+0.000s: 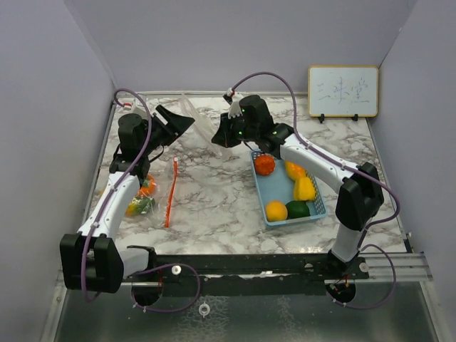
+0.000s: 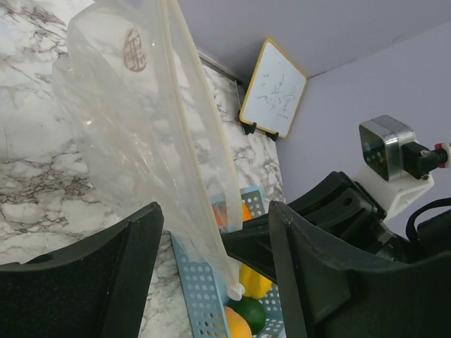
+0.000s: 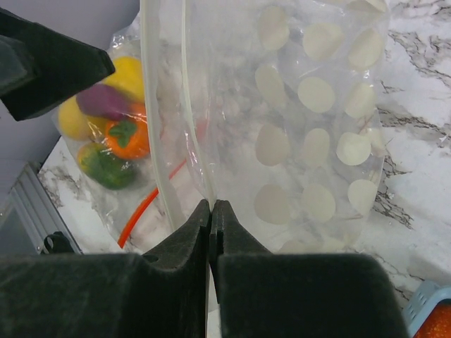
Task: Place the food in the zip-top bag and seal the zipper
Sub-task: Open the zipper of the food storage bag.
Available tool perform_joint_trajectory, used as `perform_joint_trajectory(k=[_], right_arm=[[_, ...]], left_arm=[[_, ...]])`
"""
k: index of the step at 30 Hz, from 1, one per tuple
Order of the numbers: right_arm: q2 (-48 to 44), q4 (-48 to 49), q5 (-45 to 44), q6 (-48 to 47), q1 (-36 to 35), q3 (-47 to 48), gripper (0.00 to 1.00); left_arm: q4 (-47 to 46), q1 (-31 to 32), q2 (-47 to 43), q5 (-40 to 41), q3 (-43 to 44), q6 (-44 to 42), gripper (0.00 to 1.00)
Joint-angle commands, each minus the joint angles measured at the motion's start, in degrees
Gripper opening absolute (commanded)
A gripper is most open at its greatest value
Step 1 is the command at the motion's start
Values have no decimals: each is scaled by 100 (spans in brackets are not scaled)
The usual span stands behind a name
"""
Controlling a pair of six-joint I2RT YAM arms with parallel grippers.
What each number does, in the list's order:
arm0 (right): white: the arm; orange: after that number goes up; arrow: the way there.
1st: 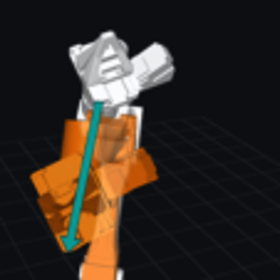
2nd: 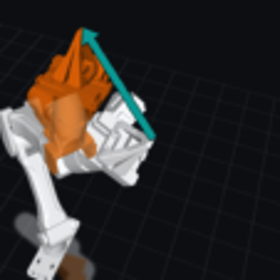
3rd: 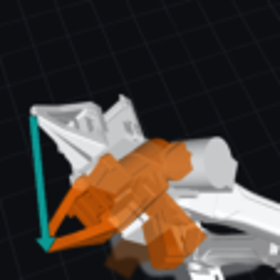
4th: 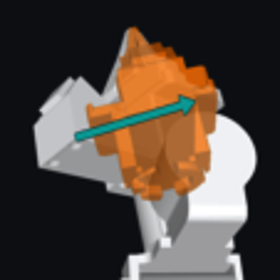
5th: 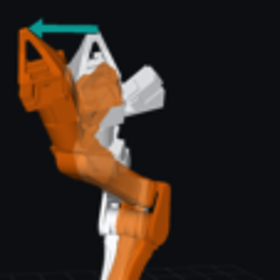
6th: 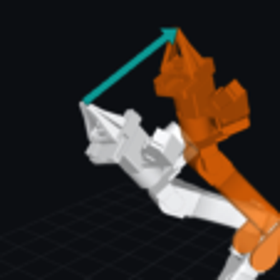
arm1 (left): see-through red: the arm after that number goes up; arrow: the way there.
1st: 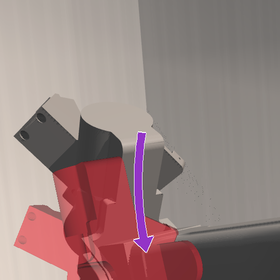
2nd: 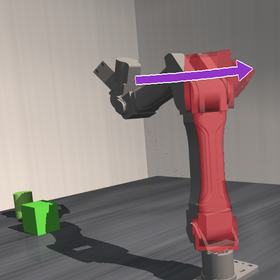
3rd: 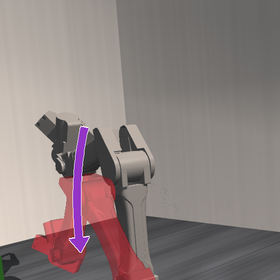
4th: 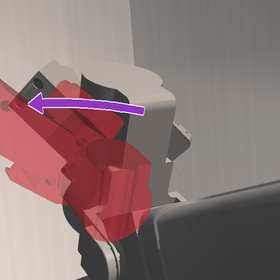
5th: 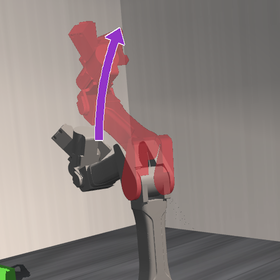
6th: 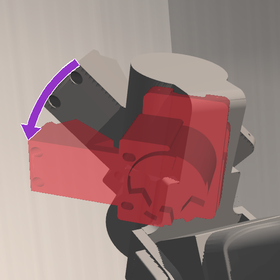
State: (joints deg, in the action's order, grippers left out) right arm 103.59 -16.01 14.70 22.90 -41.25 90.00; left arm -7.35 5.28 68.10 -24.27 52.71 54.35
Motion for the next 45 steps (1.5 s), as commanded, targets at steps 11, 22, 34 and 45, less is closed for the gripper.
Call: perform_joint_trajectory(k=[11, 22, 34, 45], right_arm=[[-290, 233, 296, 100, -32, 70, 2], [-595, 76, 108, 154, -32, 127, 2], [-677, -117, -540, -552, -40, 28, 3], [-652, -91, -511, -1042, -278, -19, 3]], left_arm=[[-619, 426, 576, 35, -19, 51, 48], [-601, 500, 848, 146, -218, -337, 0], [-67, 500, 922, 34, 100, -120, 5], [-506, 522, 1403, -382, 811, 995, 36]])
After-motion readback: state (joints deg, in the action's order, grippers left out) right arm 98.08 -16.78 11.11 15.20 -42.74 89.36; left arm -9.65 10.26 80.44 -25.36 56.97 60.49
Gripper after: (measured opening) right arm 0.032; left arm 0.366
